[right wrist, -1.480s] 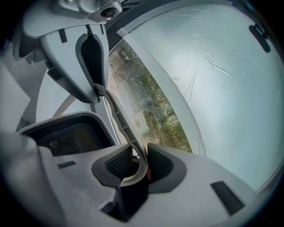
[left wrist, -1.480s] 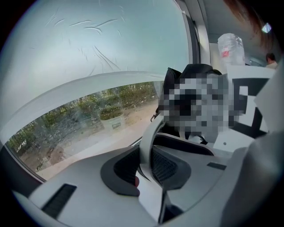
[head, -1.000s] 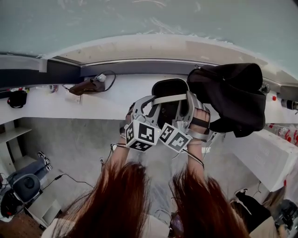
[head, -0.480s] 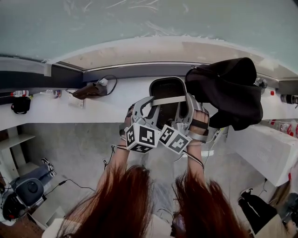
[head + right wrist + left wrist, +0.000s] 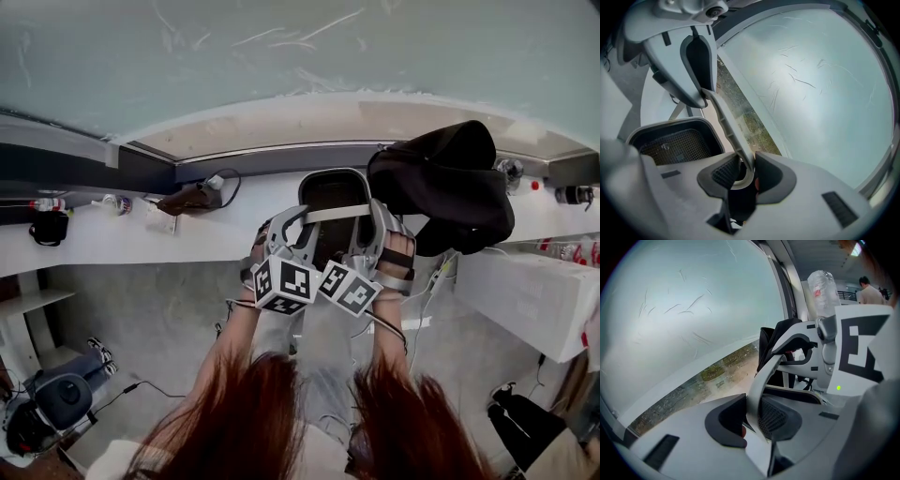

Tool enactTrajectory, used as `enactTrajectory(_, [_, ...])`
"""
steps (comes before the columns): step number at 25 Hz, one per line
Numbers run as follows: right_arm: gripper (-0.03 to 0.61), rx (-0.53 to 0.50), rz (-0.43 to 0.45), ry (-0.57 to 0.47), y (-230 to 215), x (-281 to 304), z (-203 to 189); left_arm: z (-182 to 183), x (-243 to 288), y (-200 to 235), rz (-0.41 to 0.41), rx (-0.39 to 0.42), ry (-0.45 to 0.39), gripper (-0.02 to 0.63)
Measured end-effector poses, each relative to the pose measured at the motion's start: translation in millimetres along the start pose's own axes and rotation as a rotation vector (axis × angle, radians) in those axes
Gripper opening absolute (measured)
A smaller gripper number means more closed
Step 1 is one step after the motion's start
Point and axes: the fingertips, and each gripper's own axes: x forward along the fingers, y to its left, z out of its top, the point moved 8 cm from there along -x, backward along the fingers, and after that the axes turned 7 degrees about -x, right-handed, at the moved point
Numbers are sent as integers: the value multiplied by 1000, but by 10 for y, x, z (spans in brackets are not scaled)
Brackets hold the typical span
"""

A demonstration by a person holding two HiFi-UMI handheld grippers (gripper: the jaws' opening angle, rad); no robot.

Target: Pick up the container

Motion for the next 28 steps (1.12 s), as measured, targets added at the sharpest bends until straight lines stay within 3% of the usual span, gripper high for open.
enactTrajectory(18, [112, 41, -49, 51, -323, -530, 292, 258, -573, 109, -37, 18, -56, 82])
enactTrajectory(28, [112, 99, -103, 48, -629, -789, 494, 519, -861, 282, -39, 51, -136, 83])
